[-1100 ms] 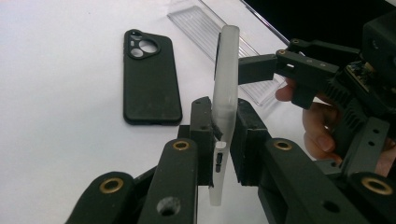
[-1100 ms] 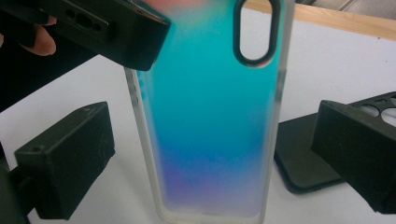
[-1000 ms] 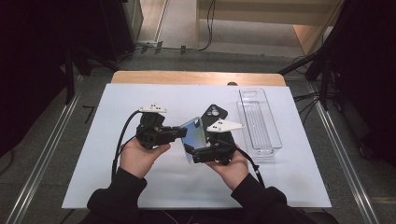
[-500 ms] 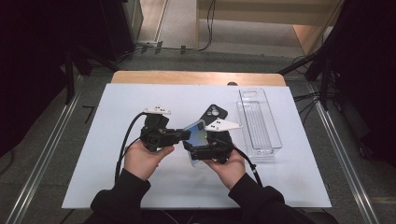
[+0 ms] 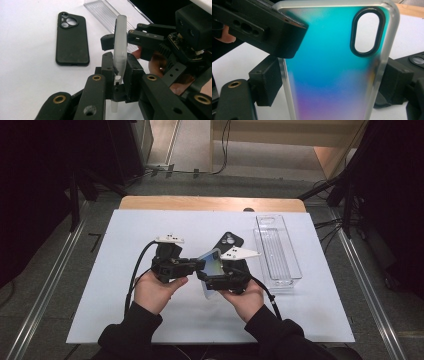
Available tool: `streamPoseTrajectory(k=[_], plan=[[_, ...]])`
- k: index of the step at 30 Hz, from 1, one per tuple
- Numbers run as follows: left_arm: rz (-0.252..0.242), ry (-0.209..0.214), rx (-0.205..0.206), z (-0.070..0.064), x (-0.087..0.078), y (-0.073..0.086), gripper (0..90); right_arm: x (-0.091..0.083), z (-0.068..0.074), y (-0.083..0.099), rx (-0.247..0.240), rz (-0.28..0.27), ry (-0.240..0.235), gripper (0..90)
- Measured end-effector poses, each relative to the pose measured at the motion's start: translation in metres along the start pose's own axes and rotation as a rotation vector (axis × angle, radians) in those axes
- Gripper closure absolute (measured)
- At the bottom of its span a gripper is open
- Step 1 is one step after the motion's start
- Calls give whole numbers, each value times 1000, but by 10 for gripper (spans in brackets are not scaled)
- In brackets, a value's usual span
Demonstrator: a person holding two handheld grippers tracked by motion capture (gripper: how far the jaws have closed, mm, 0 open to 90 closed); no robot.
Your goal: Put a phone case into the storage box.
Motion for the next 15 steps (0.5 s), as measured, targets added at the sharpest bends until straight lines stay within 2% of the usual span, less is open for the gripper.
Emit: streamPoseTrajectory(k=[3,8,12,14,15], plan=[[-17,3,-3,-1,-4,-3,677,-1,0,-1,-2,-1,-8,157],[-23,10,-17,1,-12,-6,558,0,-2,1,-7,12,-1,157],[-44,12,-22,6,-21,-7,497,1,-11,4,9,22,11,157],[-41,22,-11,7,-24,-6,451,0,-16,5,23,27,19,157],[-49,11,2,8,-25,-6,436,0,-18,5,26,27,19,156]])
Point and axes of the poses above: each handheld gripper's, and its own axes: x roughly forward along the jaws, y roughly out of its underside, z roughly to its left, the point moved 8 cm from there along x, roughly forward along the jaws, and after that the axes turned 10 degrees about z, right-handed, at the moved point
